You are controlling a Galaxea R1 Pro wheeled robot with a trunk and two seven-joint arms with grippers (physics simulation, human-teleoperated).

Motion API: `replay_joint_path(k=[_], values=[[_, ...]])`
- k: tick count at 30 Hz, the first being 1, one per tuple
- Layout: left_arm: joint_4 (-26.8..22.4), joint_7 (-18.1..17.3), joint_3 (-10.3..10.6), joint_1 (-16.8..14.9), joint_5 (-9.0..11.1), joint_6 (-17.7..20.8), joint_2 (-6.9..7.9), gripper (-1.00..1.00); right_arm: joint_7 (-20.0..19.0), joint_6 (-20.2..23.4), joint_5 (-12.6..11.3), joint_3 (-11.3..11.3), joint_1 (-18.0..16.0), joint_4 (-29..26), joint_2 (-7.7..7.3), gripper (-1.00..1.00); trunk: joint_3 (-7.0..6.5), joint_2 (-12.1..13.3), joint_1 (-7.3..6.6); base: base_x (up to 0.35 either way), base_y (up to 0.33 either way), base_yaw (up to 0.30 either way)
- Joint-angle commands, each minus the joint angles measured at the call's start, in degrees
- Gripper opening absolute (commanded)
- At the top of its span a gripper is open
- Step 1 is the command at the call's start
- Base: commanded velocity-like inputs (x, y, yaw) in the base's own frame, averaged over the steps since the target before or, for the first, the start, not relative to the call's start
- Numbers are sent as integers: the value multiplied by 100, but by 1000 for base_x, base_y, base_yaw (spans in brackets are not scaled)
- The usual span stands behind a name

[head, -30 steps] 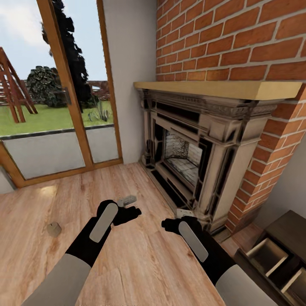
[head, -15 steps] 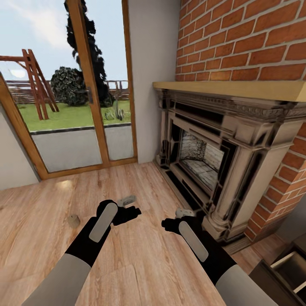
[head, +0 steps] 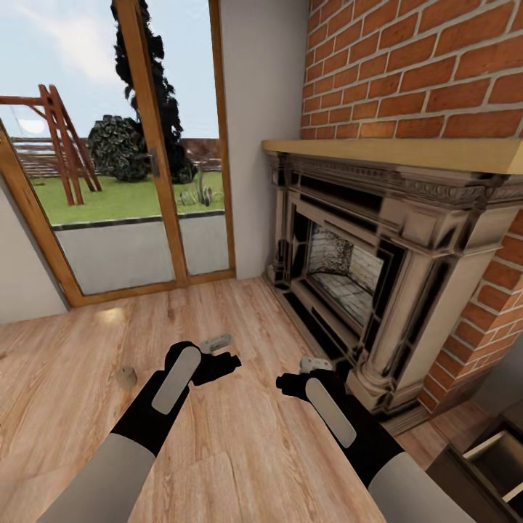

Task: Place each of the two pumpkins and all three candles from the living room inside a cabinet in the living room (use any cabinet), then make sure every cabinet is closed, and position the cauldron so it is next to a table in the living room.

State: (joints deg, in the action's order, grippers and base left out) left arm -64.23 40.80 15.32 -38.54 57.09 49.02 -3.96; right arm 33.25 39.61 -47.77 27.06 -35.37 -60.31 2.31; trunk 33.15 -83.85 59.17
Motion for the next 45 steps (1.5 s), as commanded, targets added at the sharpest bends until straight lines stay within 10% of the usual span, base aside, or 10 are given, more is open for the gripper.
replay_joint_path(k=[1, 23, 30, 45], values=[[-4, 60, 5, -5, 57, 3, 1, 100, 59, 3, -57, 9, -5, -5, 1, 100, 1, -4, 0, 0, 0, 130], [39, 62, -21, -5, 34, -8, 28, 100, 59, -2, -52, 192, -5, -7, 2, 100, -32, -4, 0, 66, 12, 270], [124, 77, -472, -5, 30, -22, 384, 100, 59, -5, -53, 202, -5, -7, -2, 100, -32, -4, 0, 324, 19, 274], [130, 80, -538, -5, 30, -29, 507, 100, 59, -6, -57, 203, -5, -12, 0, 100, -32, -4, 0, 327, 76, 21]])
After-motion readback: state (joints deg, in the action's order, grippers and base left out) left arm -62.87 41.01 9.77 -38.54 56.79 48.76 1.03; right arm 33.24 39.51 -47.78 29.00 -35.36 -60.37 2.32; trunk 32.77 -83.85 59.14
